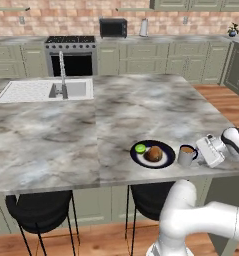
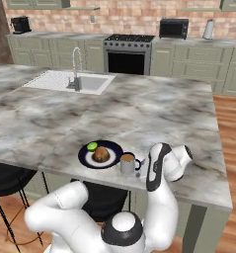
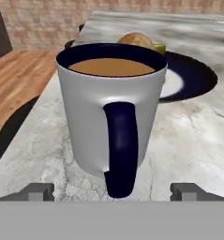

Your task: Pick up the brewed coffee from the coffee machine and place it next to the breakfast plate on the dining counter.

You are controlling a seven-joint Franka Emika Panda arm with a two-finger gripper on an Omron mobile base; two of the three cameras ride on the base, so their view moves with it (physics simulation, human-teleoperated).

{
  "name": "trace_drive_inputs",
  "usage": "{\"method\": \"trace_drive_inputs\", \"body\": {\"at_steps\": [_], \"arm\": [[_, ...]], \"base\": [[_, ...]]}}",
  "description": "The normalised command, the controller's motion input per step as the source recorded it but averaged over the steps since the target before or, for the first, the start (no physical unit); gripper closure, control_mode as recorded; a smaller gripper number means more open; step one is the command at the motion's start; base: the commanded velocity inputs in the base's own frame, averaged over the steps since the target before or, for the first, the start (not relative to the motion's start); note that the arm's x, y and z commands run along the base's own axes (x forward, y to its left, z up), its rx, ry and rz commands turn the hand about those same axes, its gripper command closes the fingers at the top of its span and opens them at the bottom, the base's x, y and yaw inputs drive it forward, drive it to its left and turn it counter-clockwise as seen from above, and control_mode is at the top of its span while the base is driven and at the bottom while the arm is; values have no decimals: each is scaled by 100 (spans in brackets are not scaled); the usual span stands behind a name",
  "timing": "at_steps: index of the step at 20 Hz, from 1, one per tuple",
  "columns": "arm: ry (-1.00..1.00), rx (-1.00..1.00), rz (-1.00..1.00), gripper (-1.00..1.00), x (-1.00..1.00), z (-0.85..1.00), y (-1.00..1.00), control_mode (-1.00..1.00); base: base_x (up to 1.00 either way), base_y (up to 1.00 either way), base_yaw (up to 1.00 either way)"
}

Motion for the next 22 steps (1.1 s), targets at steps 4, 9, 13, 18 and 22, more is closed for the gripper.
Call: {"method": "trace_drive_inputs", "body": {"at_steps": [4,9,13,18,22], "arm": [[-6,-10,0,-100,-28,29,-6,-100],[-4,-9,0,-100,-15,36,-10,-100],[-9,-6,0,-100,-34,57,-15,-100],[-24,-3,0,-100,-74,78,0,-100],[-30,-5,0,-100,-88,76,0,-100]], "base": [[0,0,0],[0,0,0],[0,0,0],[0,0,0],[0,0,0]]}}
